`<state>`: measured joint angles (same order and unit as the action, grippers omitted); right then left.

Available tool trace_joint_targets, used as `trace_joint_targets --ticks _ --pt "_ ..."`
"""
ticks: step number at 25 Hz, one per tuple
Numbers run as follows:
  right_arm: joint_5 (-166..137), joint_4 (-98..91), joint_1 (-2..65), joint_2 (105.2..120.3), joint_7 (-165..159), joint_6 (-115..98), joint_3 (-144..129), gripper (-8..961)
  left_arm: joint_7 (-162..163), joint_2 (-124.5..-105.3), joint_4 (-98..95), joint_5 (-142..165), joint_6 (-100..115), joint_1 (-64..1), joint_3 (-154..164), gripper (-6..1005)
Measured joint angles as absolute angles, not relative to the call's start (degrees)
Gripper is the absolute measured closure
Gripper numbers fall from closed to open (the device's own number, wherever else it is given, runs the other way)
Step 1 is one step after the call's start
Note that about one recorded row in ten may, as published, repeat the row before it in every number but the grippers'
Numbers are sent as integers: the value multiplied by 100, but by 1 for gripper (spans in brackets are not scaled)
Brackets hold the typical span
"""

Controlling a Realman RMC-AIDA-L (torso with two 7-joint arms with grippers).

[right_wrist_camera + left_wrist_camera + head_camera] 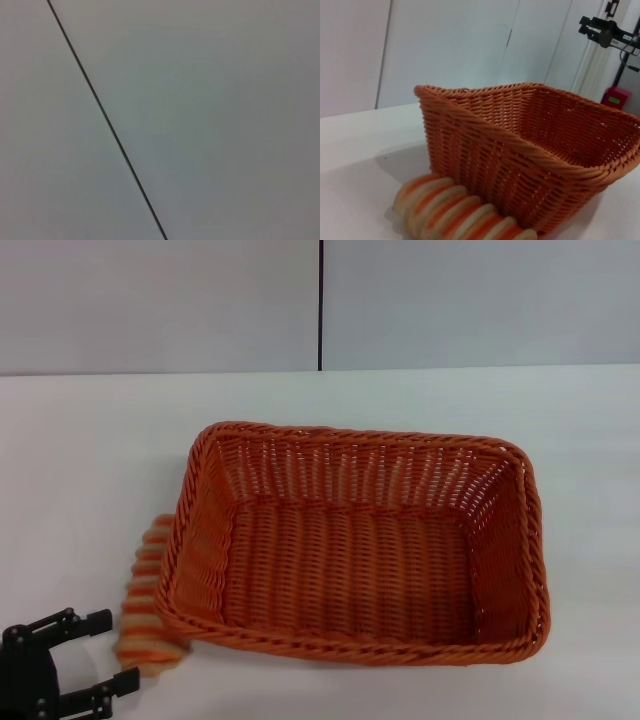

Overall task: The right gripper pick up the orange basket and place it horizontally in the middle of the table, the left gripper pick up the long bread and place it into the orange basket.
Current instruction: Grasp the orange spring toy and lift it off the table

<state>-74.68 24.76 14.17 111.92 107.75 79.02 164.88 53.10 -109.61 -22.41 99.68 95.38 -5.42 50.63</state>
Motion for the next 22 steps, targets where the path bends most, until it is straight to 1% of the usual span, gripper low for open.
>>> trace_joint_targets --ticks 6,22 --pt "-7461 2465 1399 11191 10775 7905 16490 474 5257 -11027 -2241 9968 9430 -545 5084 203" --pt "-7452 2434 1406 11188 10760 7901 16488 474 5050 -11211 -2244 9980 9080 -586 5133 340"
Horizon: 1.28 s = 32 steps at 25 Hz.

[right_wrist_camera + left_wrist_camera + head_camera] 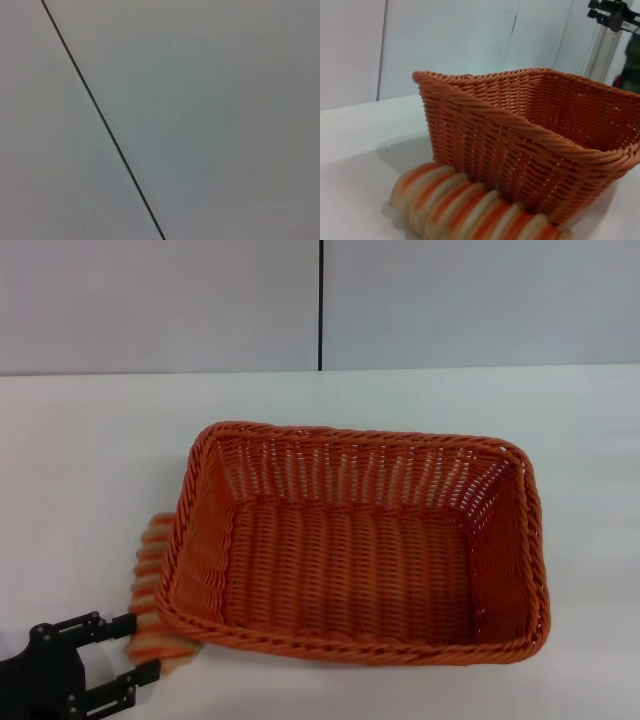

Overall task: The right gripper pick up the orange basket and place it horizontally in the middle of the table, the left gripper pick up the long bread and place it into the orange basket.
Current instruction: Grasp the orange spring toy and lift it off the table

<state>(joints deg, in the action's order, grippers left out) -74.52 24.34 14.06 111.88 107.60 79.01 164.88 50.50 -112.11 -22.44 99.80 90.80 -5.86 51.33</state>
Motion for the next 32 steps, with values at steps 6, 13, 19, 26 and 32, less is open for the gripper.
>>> trace_joint_targets --ticks 6,13,19,26,32 --pt "-7446 2434 1407 11188 10745 7901 16497 474 5043 -11241 -2241 9983 9006 -614 5133 372" --pt "-7398 2434 1413 11187 10739 7901 16497 474 5007 -11262 -2241 9985 8946 -631 5090 423" --pt "-7394 2434 1394 11188 10738 7901 16497 475 4901 -11282 -2228 9973 8840 -617 4965 485" --pt "-7391 2425 1388 11188 10745 7898 16497 475 4741 -11333 -2214 9978 8845 -559 4543 569" --pt "-7387 2426 1378 11188 10749 7894 16497 475 4638 -11348 -2222 9961 8861 -512 4451 624"
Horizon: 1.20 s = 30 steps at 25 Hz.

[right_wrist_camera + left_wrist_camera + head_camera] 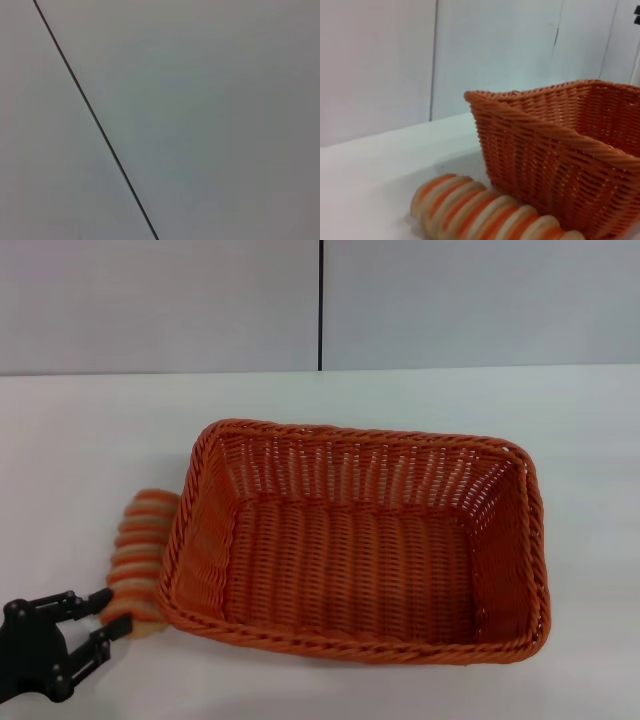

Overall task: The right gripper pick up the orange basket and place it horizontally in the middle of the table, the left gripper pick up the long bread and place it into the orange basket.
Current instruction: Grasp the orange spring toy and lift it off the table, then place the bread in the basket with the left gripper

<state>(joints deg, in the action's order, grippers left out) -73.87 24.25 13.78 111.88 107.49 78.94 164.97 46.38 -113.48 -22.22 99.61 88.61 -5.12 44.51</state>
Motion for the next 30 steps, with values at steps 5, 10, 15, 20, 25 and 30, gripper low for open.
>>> trace_joint_targets --ticks 5,10,15,20,25,30 --pt "-7378 2424 1379 11188 10751 7892 16497 475 4425 -11381 -2203 9951 8896 -483 4264 654" --pt "-7363 2416 1380 11190 10753 7891 16497 475 4381 -11399 -2185 9948 8857 -474 4071 696" --pt "-7242 2388 1372 11217 10751 7884 16497 475 4378 -11407 -2223 9953 8850 -457 3492 741" --pt "-7100 2156 1324 11230 10736 8022 16497 474 4422 -11409 -2227 9937 8942 -496 2831 774" --pt "-6704 1913 1233 11345 10737 8374 16497 474 4554 -11532 -2237 9926 9414 -748 1678 806" --pt "-6358 1838 1199 11443 10730 8507 16498 473 4959 -11562 -2241 9923 9854 -1060 1426 844"
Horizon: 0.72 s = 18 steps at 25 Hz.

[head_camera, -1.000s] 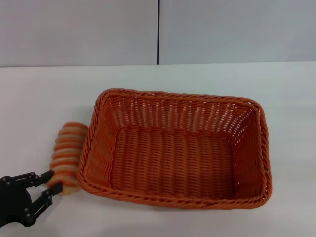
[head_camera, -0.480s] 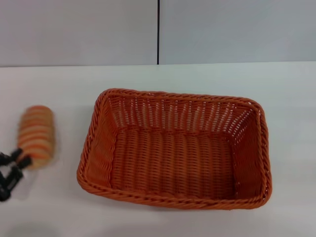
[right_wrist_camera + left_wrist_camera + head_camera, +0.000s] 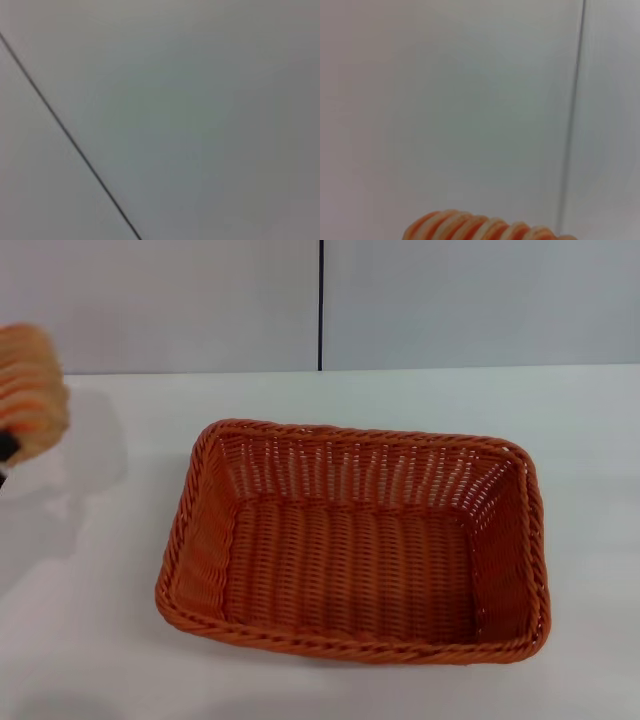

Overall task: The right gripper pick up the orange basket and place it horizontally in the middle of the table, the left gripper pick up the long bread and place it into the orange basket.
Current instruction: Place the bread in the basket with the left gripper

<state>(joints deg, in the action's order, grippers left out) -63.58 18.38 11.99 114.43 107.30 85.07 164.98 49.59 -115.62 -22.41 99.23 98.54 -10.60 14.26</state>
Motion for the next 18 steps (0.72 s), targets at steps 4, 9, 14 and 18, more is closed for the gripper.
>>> trace_joint_targets --ticks 4,9,14,18 --pt "-6138 1698 1276 11437 10677 8594 16494 473 5303 -11583 -2240 9951 10452 -1509 1764 856" --pt "-5932 1675 1323 11412 10644 8600 16496 473 5674 -11590 -2332 9958 10932 -2031 2854 860" --pt "-5763 1666 1272 11413 10570 8601 16497 474 5973 -11676 -2600 9966 10998 -2300 3876 864" --pt "-5614 1660 1227 11410 10512 8604 16496 474 6072 -11750 -2657 9978 10884 -2381 4372 868"
